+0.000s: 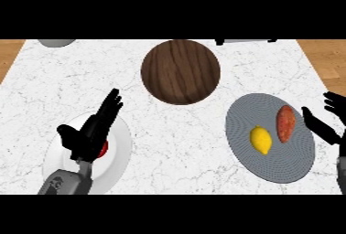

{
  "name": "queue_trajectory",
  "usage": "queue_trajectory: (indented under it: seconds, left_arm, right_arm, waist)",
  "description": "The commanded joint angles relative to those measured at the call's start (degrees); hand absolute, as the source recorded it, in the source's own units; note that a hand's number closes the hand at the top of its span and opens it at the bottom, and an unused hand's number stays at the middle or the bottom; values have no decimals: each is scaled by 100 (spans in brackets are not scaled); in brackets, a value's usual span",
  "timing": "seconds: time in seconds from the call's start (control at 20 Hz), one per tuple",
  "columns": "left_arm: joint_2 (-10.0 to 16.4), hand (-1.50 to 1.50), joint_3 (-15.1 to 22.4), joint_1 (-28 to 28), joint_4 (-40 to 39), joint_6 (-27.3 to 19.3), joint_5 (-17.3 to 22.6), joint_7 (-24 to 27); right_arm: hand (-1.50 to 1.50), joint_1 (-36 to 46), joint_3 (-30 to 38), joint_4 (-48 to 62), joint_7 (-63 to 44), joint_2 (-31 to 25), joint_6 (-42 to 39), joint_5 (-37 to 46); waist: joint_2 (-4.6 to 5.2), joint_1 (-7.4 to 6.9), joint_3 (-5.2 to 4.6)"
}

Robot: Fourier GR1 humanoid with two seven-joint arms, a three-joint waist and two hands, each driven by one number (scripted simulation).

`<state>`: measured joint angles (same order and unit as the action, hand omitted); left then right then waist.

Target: Pick the sweet potato from the placemat and place it in the bowl

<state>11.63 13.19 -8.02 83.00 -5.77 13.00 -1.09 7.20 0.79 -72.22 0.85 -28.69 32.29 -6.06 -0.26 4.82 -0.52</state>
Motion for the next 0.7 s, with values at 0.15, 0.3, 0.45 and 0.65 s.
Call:
queue_trajectory:
  seconds: [0.15, 0.3, 0.45, 0.65]
  left_arm:
    - [-210, 0, 248, 159, 449, 285, 293, -315]
    - [-175, 0, 164, 171, 416, 287, 327, -266]
    - [-93, 0, 147, 111, 468, 424, 430, -423]
    - [-209, 0, 185, 21, 455, 309, 332, -402]
  right_arm:
    - [-150, -950, -934, -1033, -1118, -339, 1264, 1753]
    - [-150, -1091, -1069, -667, -2240, -1185, 814, 2342]
    - [-150, -789, -1320, -614, -3646, -1413, 420, 2817]
    - [-150, -271, -1450, -1204, -5425, -1883, -795, 2848]
  waist:
    - [-14, -408, 25]
    - [5, -445, -14]
    - [32, -599, -20]
    - [18, -577, -5]
